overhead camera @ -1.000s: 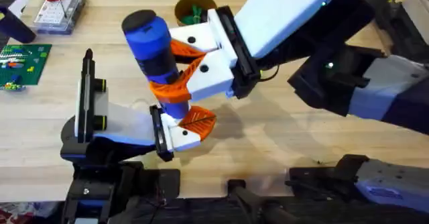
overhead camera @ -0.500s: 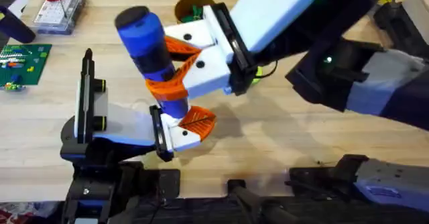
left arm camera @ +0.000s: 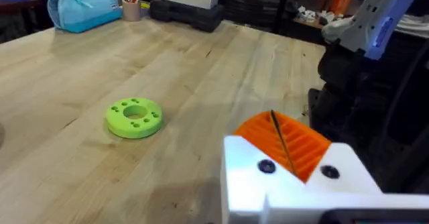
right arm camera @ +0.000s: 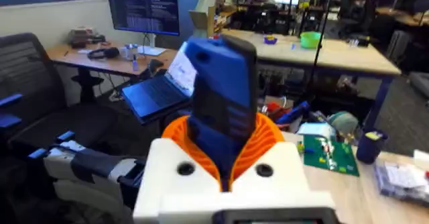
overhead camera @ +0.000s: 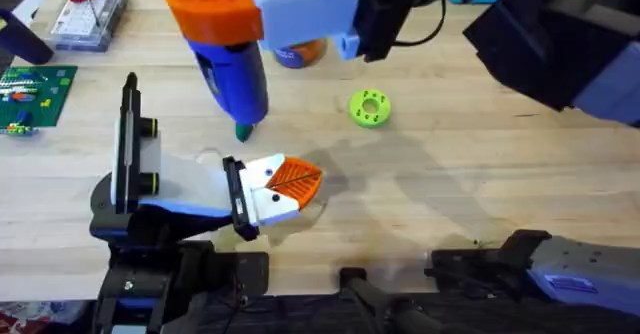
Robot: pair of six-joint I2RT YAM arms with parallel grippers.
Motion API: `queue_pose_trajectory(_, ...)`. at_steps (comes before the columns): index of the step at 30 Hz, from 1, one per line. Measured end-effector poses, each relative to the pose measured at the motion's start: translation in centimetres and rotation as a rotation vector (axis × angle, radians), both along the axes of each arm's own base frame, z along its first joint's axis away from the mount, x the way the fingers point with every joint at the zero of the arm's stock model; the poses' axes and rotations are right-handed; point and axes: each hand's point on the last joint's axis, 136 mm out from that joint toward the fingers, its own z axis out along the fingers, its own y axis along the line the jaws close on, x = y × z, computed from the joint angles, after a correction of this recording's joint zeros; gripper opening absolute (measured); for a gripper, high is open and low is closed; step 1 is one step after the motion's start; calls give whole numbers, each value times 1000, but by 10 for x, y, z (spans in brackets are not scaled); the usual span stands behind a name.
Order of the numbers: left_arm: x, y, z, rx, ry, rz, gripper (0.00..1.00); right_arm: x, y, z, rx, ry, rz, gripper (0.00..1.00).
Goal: Pick up the gripper from the table and insert it into the empty holder that is missing its gripper. Then pick up a screw, insert it into the mounting hole, and use the screwdriver to tighten it. Finally, clean up the table by picking up the vegetable and placing it into the bucket.
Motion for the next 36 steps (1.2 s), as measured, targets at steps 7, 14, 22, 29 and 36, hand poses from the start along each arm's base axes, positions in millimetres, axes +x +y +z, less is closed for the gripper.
queue_pose_trajectory(7,0,0,0,0,0,0,3,15,1,-25,-114,110,-53,26)
queue_pose_trajectory(14,0,0,0,0,0,0,3,76,-25,-70,-410,193,-412,25)
queue_pose_trajectory(22,0,0,0,0,0,0,3,145,-116,-43,-610,-8,-898,25)
queue_pose_trajectory(29,2,1,1,1,-10,11,3,157,-209,-123,-1124,-27,-1082,25)
queue_pose_trajectory(36,9,3,1,6,-18,52,3,181,-270,-195,-1486,40,-1062,25)
